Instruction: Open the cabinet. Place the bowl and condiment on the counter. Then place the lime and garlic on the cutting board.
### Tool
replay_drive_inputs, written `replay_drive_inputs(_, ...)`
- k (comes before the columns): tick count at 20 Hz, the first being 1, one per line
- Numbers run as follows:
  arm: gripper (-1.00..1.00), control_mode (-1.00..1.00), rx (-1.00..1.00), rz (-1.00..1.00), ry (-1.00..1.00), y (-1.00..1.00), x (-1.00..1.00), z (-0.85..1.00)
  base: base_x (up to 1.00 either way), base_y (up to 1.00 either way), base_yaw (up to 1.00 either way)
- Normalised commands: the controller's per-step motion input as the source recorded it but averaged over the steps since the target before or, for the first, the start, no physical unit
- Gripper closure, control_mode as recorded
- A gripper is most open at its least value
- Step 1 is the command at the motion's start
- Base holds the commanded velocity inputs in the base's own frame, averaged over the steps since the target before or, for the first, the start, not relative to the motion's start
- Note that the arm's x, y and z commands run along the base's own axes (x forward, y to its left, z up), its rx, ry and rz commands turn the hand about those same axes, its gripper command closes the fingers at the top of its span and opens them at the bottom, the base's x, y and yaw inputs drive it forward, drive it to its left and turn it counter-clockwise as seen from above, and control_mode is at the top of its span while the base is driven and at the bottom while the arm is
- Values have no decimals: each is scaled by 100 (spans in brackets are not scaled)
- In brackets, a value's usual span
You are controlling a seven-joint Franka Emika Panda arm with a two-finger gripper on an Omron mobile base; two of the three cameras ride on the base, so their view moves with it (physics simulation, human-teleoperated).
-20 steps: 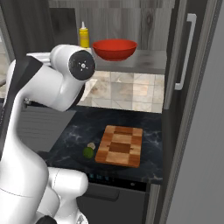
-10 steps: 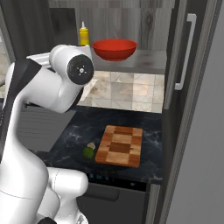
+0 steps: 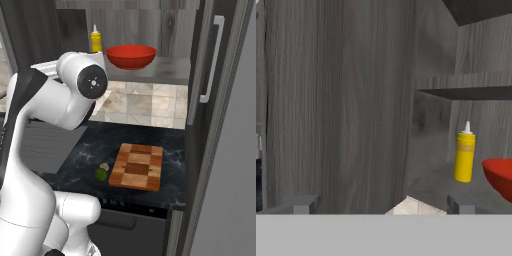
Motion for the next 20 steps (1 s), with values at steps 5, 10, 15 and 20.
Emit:
replay_drive_inputs(5,-100,-100,0,0,-1,0,7,1,0,0,0)
replay_drive_inputs(10,-100,-100,0,1,0,-2,16,0,0,0,0)
replay_drive_inputs(15,-100,-100,0,2,-2,-34,0,0,0,0,0)
replay_drive_inputs(20,-100,-100,0,4,-2,-32,3,0,0,0,0)
